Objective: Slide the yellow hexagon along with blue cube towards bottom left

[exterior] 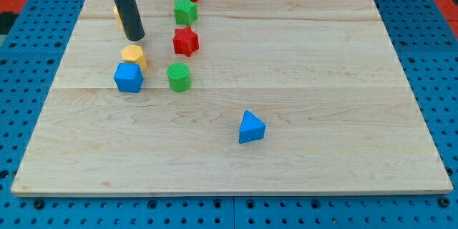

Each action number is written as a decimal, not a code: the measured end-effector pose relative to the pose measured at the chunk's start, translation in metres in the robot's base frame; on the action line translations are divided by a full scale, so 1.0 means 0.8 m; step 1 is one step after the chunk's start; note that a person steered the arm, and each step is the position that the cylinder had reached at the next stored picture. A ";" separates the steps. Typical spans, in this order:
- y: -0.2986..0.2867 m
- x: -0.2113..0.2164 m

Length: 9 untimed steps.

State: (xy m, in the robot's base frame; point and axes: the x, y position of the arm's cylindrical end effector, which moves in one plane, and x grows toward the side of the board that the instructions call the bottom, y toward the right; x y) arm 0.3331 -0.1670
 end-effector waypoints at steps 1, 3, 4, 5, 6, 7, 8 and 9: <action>0.007 0.020; 0.010 0.041; 0.010 0.063; 0.010 0.086; 0.006 0.106; -0.005 0.127; -0.019 0.146; -0.033 0.164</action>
